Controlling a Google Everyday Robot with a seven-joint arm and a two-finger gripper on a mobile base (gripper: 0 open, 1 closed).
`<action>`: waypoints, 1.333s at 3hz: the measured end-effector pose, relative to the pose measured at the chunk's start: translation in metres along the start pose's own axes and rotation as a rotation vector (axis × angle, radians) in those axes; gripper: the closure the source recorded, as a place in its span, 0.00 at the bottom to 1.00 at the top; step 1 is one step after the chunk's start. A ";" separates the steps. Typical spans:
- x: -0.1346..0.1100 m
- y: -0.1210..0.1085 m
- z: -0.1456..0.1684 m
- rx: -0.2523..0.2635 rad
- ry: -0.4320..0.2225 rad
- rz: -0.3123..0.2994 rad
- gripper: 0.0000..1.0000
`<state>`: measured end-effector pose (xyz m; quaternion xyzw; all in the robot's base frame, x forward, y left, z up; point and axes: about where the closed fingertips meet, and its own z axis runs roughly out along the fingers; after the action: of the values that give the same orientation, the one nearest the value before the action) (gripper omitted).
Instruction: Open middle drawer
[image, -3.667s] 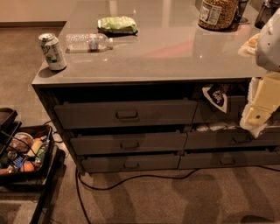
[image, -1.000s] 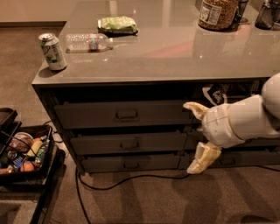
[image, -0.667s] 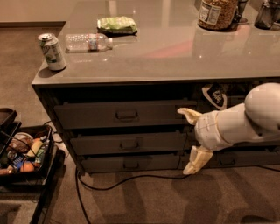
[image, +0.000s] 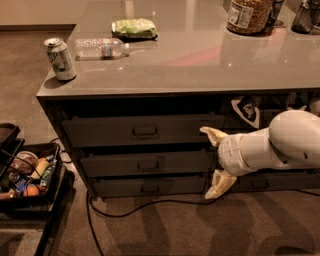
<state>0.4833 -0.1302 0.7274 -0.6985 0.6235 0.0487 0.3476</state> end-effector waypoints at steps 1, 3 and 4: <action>0.015 0.001 0.024 -0.042 -0.011 0.033 0.00; 0.052 -0.006 0.091 0.049 -0.034 0.044 0.00; 0.072 -0.022 0.121 0.117 -0.008 0.055 0.00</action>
Offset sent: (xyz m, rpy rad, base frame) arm 0.0613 0.0028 -0.1084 0.0980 -0.0455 -0.0405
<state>0.5627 -0.1250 0.6092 -0.6595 0.6427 0.0245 0.3892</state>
